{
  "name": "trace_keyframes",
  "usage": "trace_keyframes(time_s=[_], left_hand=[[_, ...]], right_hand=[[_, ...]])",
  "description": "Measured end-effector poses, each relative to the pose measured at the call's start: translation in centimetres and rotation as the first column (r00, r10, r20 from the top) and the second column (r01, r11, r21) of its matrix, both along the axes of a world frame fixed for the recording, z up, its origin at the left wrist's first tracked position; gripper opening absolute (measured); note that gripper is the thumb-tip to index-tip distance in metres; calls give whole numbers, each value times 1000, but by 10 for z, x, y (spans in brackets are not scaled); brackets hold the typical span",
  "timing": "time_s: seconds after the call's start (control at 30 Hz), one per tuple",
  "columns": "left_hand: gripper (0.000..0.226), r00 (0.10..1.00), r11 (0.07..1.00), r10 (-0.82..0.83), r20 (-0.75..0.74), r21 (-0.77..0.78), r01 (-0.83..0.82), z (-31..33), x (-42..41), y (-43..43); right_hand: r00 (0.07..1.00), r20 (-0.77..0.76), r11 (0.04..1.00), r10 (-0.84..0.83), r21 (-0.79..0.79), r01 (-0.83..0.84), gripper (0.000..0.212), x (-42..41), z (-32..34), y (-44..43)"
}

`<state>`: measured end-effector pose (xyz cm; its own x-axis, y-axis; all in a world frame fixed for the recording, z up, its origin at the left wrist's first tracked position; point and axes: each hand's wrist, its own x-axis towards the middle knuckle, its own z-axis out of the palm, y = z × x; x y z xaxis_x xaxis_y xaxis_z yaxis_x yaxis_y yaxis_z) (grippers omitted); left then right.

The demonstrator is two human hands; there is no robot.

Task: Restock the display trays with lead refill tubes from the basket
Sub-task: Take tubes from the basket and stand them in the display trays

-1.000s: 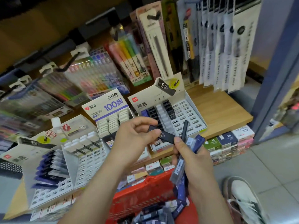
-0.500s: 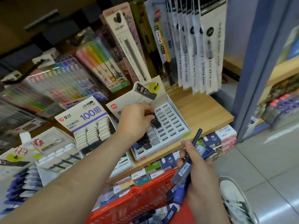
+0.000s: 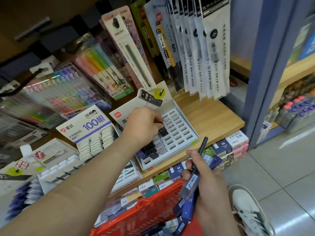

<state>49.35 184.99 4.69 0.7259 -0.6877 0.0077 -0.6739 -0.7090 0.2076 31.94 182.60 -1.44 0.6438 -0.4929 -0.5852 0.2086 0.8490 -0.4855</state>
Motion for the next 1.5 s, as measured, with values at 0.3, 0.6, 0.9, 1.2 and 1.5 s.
trace_keyframes(time_s=[0.3,0.6,0.9,1.2,1.5], left_hand=[[11,998,998,50,39,-32,-49,-14,4,-5],[20,643,834,-76,-762,-402,-378,18,-65,37],[18,680,691,-43,-732,-513,-509,31,-71,90],[15,716,743,54,-696,-451,-494,11,-101,109],[32,641,813,-103,-760,-436,-386,9,-92,117]], right_hand=[[993,34,987,116,-116,-111,30,2,2,2],[956,-53,795,290,-543,-271,20,0,13,0],[949,-25,750,315,-606,-265,14,-1,23,6],[964,103,960,245,-163,-227,19,6,14,29],[881,246,914,403,-73,-398,17,8,16,44]])
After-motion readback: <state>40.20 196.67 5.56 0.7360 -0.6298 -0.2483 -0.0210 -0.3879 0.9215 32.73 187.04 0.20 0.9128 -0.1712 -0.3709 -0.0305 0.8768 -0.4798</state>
